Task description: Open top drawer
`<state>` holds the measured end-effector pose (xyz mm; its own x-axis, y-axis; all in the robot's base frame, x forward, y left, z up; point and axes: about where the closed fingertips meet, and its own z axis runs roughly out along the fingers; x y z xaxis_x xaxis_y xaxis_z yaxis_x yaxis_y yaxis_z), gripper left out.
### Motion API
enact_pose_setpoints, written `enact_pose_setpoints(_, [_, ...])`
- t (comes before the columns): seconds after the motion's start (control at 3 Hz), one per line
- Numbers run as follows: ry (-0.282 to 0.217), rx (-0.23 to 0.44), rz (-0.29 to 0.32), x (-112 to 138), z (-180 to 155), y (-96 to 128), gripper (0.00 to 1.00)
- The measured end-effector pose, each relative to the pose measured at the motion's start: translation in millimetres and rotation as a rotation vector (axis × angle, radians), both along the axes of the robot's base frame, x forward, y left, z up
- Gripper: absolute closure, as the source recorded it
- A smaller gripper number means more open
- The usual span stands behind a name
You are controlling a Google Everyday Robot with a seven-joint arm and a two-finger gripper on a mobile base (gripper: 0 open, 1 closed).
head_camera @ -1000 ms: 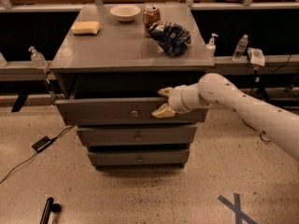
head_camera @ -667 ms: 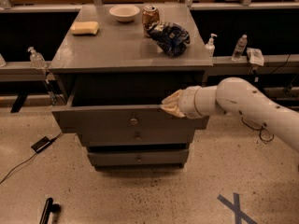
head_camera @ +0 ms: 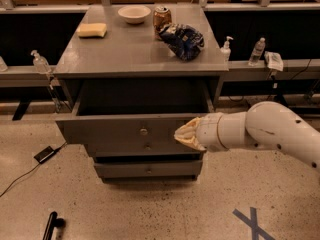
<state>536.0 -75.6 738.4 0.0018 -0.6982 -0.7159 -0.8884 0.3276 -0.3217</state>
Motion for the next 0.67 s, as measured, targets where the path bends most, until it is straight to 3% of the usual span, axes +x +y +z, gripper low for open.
enact_pose_setpoints(0.33, [-0.021,0.006,0.008,10.5,-4.4,6.1,0.92])
enact_pose_setpoints(0.67, [-0.045,-0.008,0.018,39.5,-8.5,12.7,1.00])
